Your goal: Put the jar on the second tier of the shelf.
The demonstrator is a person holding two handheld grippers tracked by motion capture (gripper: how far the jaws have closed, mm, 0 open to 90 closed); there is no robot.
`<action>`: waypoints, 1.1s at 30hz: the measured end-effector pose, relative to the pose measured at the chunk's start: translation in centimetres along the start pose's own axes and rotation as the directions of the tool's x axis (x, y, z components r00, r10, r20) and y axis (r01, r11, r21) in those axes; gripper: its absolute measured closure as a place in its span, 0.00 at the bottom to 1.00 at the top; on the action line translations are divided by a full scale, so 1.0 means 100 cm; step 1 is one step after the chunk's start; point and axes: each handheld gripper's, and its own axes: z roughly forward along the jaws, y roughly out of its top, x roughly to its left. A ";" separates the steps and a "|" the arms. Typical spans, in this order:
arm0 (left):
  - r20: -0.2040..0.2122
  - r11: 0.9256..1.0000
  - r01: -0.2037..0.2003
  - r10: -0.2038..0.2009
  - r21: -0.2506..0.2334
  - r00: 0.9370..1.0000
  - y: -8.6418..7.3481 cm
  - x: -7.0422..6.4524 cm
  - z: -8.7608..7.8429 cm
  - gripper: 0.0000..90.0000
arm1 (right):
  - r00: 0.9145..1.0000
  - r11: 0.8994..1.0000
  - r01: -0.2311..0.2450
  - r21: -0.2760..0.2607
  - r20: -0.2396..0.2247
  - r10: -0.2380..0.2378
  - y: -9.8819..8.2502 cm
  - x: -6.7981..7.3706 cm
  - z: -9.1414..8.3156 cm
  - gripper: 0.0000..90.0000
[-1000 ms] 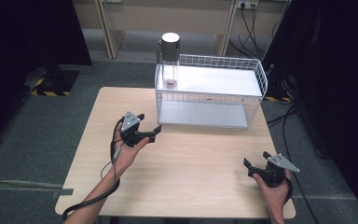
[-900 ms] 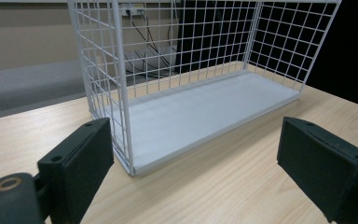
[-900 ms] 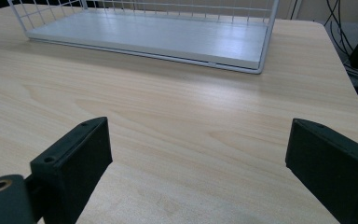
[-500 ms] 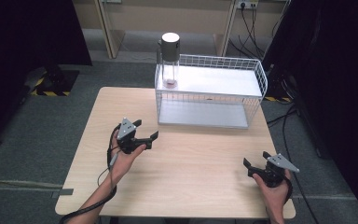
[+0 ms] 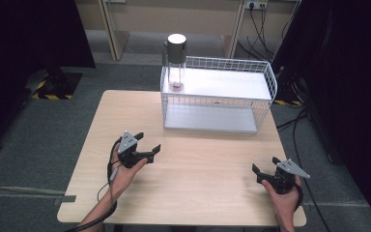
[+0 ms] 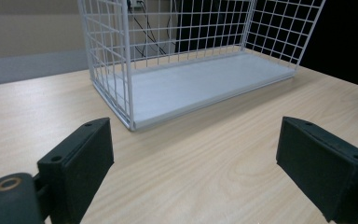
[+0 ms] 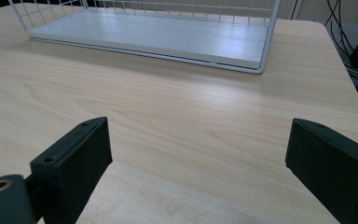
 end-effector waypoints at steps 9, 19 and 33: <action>-0.012 1.000 0.017 -0.017 0.016 1.000 -0.020 0.002 -0.011 0.12 | 1.000 1.000 0.000 0.001 0.000 0.000 0.000 0.001 0.000 0.08; -0.019 1.000 0.007 -0.007 0.016 1.000 -0.027 0.003 -0.021 0.12 | 1.000 1.000 0.001 0.000 0.000 -0.001 0.000 0.001 0.000 0.08; -0.043 0.999 0.016 -0.015 0.028 0.999 -0.036 0.012 -0.037 0.12 | 1.000 1.000 0.001 0.002 0.000 -0.001 0.000 0.001 0.000 0.08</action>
